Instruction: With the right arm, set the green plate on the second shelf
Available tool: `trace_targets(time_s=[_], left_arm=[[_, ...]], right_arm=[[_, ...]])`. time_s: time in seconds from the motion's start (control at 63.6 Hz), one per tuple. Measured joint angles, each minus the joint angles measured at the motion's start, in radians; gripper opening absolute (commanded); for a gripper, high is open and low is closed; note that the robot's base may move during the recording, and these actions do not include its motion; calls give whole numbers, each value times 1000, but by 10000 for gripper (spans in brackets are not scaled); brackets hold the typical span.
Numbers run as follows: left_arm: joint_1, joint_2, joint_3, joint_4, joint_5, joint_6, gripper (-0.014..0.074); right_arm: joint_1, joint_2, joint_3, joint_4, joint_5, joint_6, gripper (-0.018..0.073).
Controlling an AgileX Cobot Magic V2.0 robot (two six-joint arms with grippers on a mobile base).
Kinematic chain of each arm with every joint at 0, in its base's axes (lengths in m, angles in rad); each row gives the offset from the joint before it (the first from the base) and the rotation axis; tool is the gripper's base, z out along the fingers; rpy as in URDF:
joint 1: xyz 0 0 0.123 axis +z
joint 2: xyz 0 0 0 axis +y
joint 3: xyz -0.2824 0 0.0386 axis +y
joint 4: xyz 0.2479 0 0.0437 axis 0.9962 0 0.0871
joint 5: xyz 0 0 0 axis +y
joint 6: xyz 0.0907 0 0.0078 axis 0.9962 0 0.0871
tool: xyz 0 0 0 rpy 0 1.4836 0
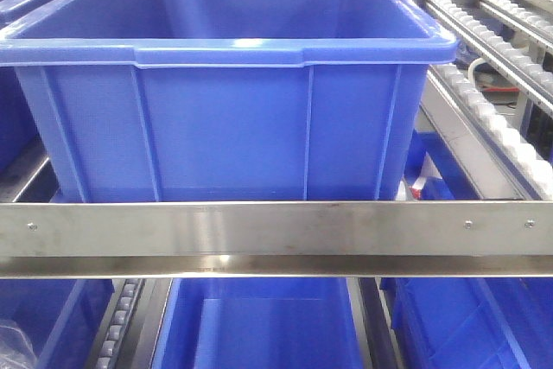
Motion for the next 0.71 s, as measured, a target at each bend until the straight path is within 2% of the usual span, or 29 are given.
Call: trace_targets(time_s=[0.173,0.283,0.519,0.613,0.707], left_arm=[[0,0,0,0,0,0,130],[0,0,0,0,0,0,130],[0,0,0,0,-2,0,130],[0,0,0,0,-2,0,130],[0,0,0,0,-2,0,130]], right_arm=[[0,-2,100,14,-105,-4,50],[0,-42,147,53,-144,-78,50],[0,-133,171,286,-139,-332,50],[0,-135,171,383,-129,-398,50],[0,-135,171,439,-114,-450,50]])
